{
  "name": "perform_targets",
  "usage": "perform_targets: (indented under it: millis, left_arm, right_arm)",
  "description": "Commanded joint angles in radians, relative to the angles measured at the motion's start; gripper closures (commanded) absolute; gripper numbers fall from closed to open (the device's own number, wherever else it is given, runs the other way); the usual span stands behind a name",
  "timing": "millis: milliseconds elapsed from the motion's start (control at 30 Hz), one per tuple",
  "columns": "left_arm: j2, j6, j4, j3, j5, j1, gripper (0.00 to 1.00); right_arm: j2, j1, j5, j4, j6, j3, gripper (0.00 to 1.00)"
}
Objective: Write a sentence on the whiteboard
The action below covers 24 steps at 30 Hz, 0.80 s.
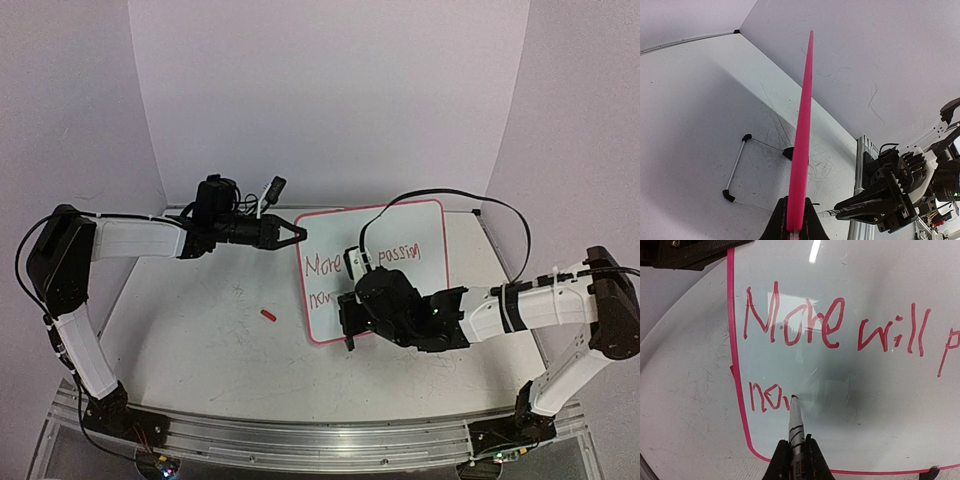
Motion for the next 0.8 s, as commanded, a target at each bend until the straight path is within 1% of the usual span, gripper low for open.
perform_targets:
  millis: [0, 333, 767]
  left_arm:
    - [-0.027, 0.01, -0.047, 0.031, -0.01, -0.019, 1.0]
    - [-0.028, 0.01, -0.047, 0.031, -0.011, -0.019, 1.0]
    - [-0.025, 0.01, -0.049, 0.032, -0.01, -0.019, 1.0]
  right_arm:
    - [-0.027, -0.018, 0.015, -0.011, 0.029, -0.014, 1.0]
    - [-0.043, -0.016, -0.002, -0.014, 0.062, -0.058, 1.0]
    - [-0.026, -0.018, 0.043, -0.017, 0.027, 0.001, 1.0]
